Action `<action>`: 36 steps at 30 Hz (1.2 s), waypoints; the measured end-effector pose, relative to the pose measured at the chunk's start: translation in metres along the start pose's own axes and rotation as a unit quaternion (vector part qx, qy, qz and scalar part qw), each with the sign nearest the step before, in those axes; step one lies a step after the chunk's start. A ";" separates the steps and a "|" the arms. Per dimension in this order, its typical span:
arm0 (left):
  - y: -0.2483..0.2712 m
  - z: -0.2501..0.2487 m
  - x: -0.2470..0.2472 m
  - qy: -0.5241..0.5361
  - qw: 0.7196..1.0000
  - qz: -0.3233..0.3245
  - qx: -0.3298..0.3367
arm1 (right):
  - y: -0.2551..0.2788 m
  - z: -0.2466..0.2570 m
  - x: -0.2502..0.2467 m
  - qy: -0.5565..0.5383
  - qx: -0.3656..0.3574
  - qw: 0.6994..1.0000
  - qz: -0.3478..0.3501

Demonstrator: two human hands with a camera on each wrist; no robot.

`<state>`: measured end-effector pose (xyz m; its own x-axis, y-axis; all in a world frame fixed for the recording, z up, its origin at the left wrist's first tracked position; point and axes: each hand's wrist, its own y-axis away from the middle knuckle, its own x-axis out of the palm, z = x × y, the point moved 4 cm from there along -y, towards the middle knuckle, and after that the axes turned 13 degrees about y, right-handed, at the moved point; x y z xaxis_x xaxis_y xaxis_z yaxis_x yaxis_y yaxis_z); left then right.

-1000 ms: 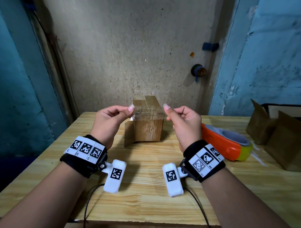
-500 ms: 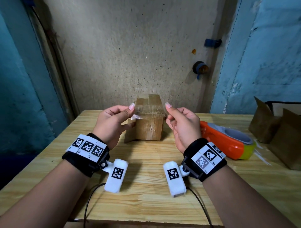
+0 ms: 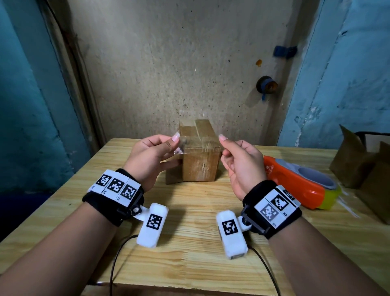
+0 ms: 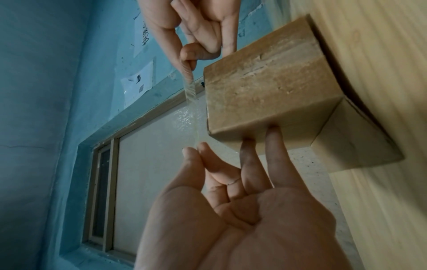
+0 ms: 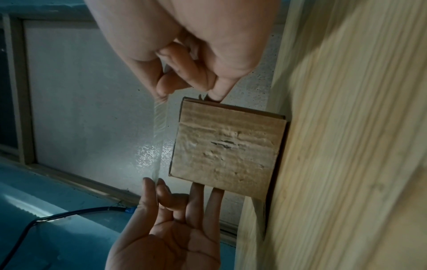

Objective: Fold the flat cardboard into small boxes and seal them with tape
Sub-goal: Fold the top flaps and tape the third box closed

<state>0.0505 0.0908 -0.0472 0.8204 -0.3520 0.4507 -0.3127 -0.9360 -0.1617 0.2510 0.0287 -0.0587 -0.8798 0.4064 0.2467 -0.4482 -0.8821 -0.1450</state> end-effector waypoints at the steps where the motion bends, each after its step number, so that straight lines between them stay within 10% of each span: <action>1: -0.001 0.000 -0.001 -0.006 1.000 -0.003 -0.001 | 0.000 0.000 0.000 -0.001 0.001 1.000 0.000; 36: -0.011 0.013 -0.013 0.017 0.998 -0.036 -0.044 | -0.007 -0.010 0.000 -0.034 0.032 0.999 -0.005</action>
<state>0.0495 0.1051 -0.0629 0.8257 -0.2816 0.4888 -0.2952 -0.9541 -0.0511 0.2523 0.0375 -0.0675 -0.8613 0.4009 0.3123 -0.4446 -0.8921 -0.0810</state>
